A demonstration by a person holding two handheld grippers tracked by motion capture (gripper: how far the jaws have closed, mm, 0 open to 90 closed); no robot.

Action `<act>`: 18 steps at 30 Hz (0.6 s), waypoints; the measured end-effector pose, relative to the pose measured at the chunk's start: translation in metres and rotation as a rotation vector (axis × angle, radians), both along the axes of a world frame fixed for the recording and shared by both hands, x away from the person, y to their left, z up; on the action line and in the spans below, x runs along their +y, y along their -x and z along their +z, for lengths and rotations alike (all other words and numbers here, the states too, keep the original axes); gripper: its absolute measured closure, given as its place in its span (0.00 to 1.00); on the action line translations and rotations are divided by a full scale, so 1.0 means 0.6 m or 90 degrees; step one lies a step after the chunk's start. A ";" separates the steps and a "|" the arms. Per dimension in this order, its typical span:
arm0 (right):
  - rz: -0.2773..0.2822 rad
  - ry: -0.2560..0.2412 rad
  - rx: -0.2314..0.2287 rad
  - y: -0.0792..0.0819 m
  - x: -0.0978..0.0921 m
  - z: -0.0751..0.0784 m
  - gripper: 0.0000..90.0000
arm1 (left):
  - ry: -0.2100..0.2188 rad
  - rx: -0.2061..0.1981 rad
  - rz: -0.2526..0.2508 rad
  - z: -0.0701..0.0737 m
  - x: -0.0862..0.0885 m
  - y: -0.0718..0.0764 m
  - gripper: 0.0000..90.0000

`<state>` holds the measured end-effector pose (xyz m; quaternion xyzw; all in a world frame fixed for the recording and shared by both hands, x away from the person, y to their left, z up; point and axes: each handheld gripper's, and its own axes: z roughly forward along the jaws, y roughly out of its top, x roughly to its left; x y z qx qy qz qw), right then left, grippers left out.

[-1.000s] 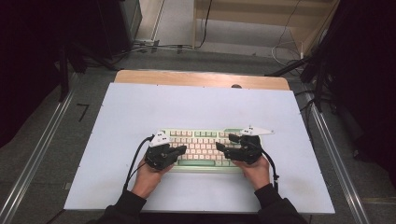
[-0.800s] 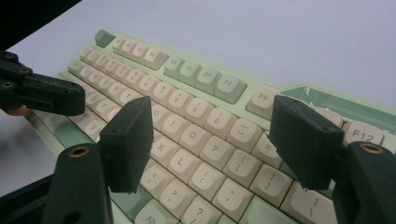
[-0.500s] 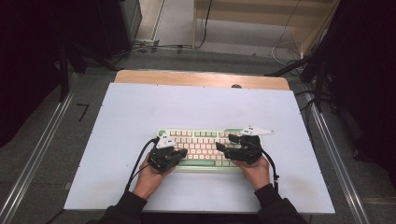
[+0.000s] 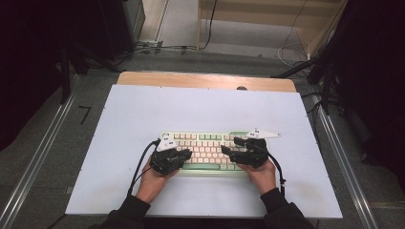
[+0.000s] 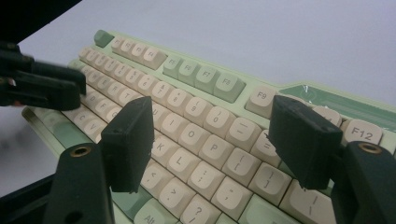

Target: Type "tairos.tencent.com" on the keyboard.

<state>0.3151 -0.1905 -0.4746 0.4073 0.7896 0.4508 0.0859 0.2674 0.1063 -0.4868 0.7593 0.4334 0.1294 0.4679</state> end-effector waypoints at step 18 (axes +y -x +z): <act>-0.001 -0.001 0.002 0.001 0.001 -0.001 0.33 | 0.030 -0.019 0.094 -0.002 0.035 -0.015 0.40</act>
